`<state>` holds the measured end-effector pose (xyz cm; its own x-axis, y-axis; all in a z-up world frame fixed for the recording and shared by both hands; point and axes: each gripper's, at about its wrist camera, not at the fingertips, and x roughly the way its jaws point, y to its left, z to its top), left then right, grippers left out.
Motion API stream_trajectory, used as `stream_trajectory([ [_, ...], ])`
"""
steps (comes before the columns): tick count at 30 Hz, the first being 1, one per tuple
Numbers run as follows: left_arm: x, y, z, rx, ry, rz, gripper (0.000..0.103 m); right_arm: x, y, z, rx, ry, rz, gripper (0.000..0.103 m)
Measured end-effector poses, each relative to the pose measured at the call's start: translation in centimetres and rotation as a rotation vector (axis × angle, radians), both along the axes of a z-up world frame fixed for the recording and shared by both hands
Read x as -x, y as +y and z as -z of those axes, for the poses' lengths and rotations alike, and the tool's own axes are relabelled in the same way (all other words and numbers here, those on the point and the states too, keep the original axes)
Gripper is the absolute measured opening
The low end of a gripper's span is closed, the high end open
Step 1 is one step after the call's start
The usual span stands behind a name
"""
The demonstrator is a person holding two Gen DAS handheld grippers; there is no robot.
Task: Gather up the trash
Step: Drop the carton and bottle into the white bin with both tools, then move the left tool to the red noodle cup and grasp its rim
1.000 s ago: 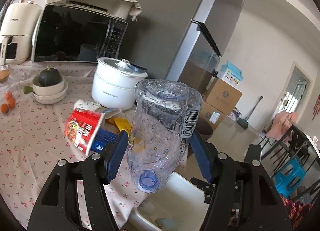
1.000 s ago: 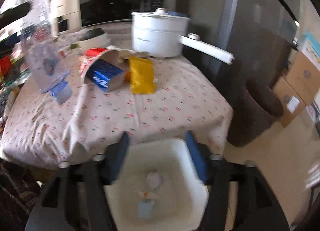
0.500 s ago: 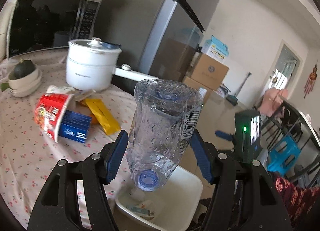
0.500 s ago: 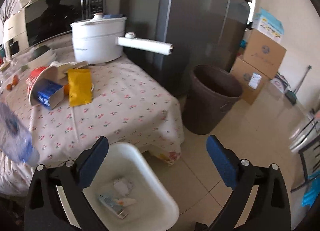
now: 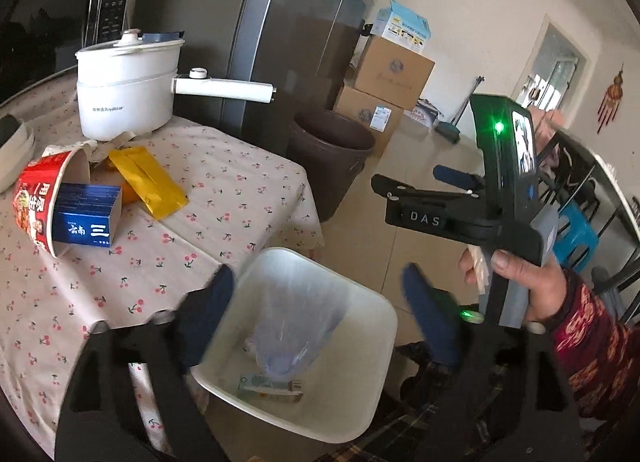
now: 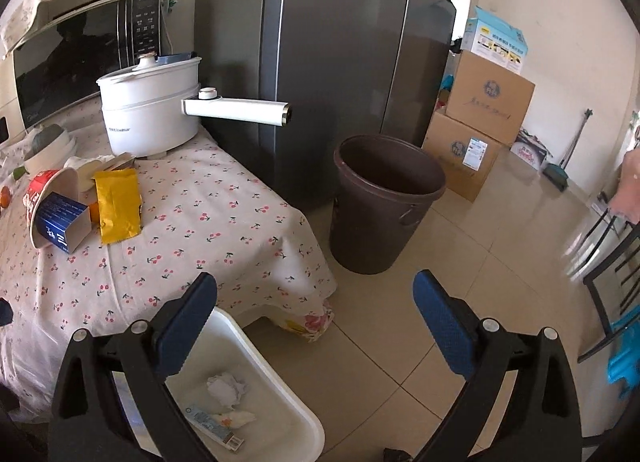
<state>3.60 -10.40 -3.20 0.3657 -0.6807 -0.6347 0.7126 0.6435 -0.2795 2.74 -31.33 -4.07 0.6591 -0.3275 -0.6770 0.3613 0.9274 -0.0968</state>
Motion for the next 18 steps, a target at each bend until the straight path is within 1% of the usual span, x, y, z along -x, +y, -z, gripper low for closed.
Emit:
stream_trajectory([
  [4, -0.2, 0.1, 0.2, -0.011, 0.005, -0.002, 0.084, 0.0, 0.1, 0.0, 0.007, -0.002, -0.001, 0.096],
  [9, -0.8, 0.5, 0.2, -0.021, 0.004, -0.038, 0.087, -0.4, 0.7, 0.3, 0.006, 0.016, -0.025, 0.096],
  [10, -1.0, 0.8, 0.1, -0.023, -0.002, -0.055, 0.091, -0.4, 0.8, 0.4, 0.005, 0.019, -0.030, 0.096],
  [12, -1.4, 1.2, -0.2, -0.028, -0.012, -0.092, 0.094, -0.6, 1.3, 0.6, 0.002, 0.029, -0.048, 0.096],
  [18, -3.8, 3.2, -0.5, -0.035, -0.016, -0.202, 0.096, -1.1, 3.3, 1.1, 0.011, 0.056, -0.119, 0.096],
])
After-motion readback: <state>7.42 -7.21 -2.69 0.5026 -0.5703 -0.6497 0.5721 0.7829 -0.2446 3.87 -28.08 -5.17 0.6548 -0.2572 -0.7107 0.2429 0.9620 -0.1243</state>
